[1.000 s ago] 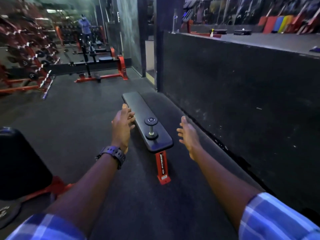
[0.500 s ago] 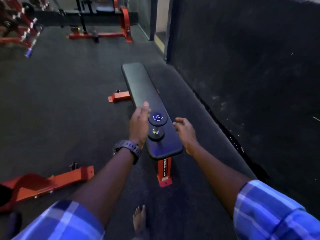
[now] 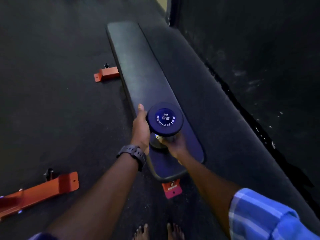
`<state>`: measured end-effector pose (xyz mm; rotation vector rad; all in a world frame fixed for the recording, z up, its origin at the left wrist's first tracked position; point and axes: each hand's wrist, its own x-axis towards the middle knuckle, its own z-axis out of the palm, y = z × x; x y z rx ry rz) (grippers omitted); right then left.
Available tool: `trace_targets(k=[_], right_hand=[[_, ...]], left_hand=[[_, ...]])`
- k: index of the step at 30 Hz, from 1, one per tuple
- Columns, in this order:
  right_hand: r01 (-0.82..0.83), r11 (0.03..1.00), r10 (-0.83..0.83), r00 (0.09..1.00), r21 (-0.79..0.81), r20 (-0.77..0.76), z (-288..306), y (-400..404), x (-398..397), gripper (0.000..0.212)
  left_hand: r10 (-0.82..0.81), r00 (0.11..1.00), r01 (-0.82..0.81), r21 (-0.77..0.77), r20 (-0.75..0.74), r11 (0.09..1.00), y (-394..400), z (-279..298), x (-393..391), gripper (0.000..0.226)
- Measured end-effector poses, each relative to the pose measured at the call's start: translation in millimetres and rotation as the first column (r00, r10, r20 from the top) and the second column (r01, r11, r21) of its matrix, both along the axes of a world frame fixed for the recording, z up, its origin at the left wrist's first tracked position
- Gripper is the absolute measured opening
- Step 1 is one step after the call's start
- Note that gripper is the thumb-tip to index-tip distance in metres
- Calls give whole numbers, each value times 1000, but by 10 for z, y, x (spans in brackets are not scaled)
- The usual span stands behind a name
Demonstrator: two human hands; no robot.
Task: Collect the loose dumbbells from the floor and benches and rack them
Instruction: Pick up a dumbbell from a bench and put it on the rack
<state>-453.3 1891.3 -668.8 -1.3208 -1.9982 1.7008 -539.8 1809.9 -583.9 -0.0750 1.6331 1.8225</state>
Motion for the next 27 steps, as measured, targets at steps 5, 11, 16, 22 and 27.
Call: trace_targets(k=[5,11,16,22,27], right_hand=[[-78,993,82,995,-84,54,-335,172,-425,69],[-286,957,275,946,43,174,48,307,-530,63],[-149,979,182,948,141,-262,1287,461,-674,41],[-71,976,156,890,206,-429,3536,595,-887,18],[4,986,108,752,168,-650,5261,612,-727,27]], left_hand=[[85,983,-100,83,163,992,38,-187,-180,65],[102,960,-139,128,262,982,72,361,-249,70],[99,981,-138,246,166,959,147,1387,-429,71],[295,953,-298,342,62,891,65,2857,-593,61],[-7,912,-215,493,410,843,402,3702,73,60]])
